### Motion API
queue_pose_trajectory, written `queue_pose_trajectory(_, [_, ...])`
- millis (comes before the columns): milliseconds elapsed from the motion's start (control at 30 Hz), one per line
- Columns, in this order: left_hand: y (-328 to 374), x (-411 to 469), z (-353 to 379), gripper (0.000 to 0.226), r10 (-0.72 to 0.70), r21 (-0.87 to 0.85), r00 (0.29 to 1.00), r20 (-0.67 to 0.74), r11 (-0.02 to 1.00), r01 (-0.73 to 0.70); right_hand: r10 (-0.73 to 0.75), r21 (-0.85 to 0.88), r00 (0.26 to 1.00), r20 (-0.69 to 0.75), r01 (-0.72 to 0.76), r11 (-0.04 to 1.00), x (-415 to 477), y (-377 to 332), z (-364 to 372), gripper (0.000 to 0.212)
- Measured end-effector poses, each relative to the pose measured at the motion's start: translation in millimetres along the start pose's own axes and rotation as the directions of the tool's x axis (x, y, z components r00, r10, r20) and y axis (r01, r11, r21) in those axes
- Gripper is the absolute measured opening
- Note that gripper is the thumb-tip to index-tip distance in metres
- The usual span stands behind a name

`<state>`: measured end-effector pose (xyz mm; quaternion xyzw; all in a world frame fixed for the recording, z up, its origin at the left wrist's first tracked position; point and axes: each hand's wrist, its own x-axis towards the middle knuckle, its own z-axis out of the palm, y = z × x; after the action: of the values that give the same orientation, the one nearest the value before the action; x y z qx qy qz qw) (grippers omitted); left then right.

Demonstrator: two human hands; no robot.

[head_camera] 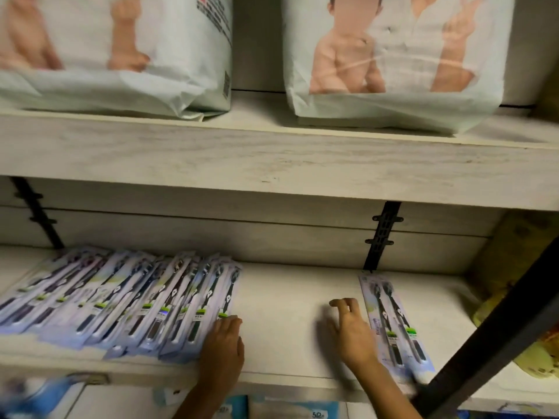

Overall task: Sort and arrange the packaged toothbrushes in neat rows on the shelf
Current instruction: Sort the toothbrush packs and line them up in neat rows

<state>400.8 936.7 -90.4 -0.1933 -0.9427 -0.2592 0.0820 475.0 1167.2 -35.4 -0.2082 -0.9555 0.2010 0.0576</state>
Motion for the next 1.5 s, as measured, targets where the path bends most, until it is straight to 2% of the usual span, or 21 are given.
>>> queue_pose_trajectory(100, [-9.5, 6.3, 2.1, 0.049, 0.141, 0.202, 0.988, -0.062, 0.971, -0.126, -0.087, 0.038, 0.995, 0.048, 0.086, 0.996, -11.9, -27.0, 4.3, 0.035])
queue_pose_trajectory(200, [-14.6, 12.9, -1.7, 0.057, 0.149, 0.316, 0.988, -0.050, 0.940, -0.126, -0.129, 0.055, 0.987, 0.094, 0.124, 0.991, -21.0, -45.0, 6.1, 0.035])
queue_pose_trajectory(400, [-31.9, 15.0, -9.7, 0.067, 0.079, 0.384, 0.997, -0.002, 0.921, -0.072, -0.166, 0.070, 0.975, 0.150, 0.157, 0.985, -30.4, -58.1, 9.8, 0.033])
queue_pose_trajectory(533, [-36.3, 13.8, -16.5, 0.047, 0.059, 0.392, 0.996, 0.066, 0.916, -0.080, -0.167, 0.075, 0.970, 0.178, 0.156, 0.985, -33.5, -58.7, 10.8, 0.036])
queue_pose_trajectory(567, [-38.1, 14.0, -19.2, 0.057, 0.029, 0.371, 0.994, 0.106, 0.926, -0.067, -0.162, 0.072, 0.970, 0.184, 0.151, 0.986, -34.3, -58.6, 10.7, 0.036])
queue_pose_trajectory(633, [-43.7, 14.2, -20.7, 0.080, 0.016, 0.390, 0.996, 0.083, 0.920, -0.047, -0.150, 0.076, 0.970, 0.192, 0.138, 0.988, -35.7, -58.5, 10.2, 0.036])
queue_pose_trajectory(767, [-51.2, 16.5, -20.8, 0.088, -0.020, 0.413, 1.000, 0.007, 0.910, 0.015, -0.140, 0.076, 0.970, 0.198, 0.128, 0.989, -38.1, -57.7, 9.5, 0.037])
queue_pose_trajectory(833, [-50.6, 19.7, -18.7, 0.085, -0.065, 0.400, 0.998, -0.008, 0.914, 0.063, -0.141, 0.075, 0.971, 0.194, 0.129, 0.989, -39.2, -57.7, 9.4, 0.037])
queue_pose_trajectory(933, [-40.4, 25.7, -22.9, 0.046, -0.106, 0.391, 0.994, 0.007, 0.916, 0.094, -0.141, 0.087, 0.972, 0.189, 0.127, 0.988, -39.7, -58.0, 9.7, 0.038])
queue_pose_trajectory(967, [-38.1, 27.8, -21.9, 0.042, -0.100, 0.377, 0.995, -0.008, 0.921, 0.095, -0.141, 0.090, 0.972, 0.186, 0.126, 0.988, -39.5, -58.2, 9.9, 0.038])
queue_pose_trajectory(1133, [-39.0, 25.1, -10.4, 0.048, -0.120, 0.405, 0.993, -0.022, 0.907, 0.118, -0.146, 0.092, 0.973, 0.181, 0.131, 0.987, -38.3, -56.9, 11.3, 0.038])
queue_pose_trajectory(1233, [-28.7, 18.7, -7.5, 0.078, -0.096, 0.335, 0.995, -0.028, 0.937, 0.100, -0.156, 0.115, 0.973, 0.172, 0.138, 0.984, -37.3, -57.5, 14.0, 0.035])
queue_pose_trajectory(1267, [-19.6, 16.2, -8.9, 0.076, -0.095, 0.285, 0.995, -0.026, 0.953, 0.098, -0.160, 0.151, 0.973, 0.165, 0.135, 0.979, -36.6, -57.9, 16.0, 0.032])
queue_pose_trajectory(1367, [16.7, 4.0, -21.2, 0.044, -0.063, 0.028, 0.998, -0.031, 0.998, 0.064, -0.103, 0.411, 0.979, 0.174, 0.023, 0.911, -32.3, -61.7, 19.8, 0.025])
queue_pose_trajectory(1400, [26.3, 0.9, -22.4, 0.044, -0.040, -0.073, 0.998, -0.047, 0.997, 0.036, -0.059, 0.530, 0.977, 0.205, -0.060, 0.846, -30.9, -64.6, 19.2, 0.022])
queue_pose_trajectory(1500, [52.4, -7.5, -19.6, 0.052, -0.038, -0.348, 0.999, -0.006, 0.937, 0.034, -0.001, 0.796, 0.941, 0.339, -0.286, 0.533, -28.9, -73.3, 10.8, 0.015])
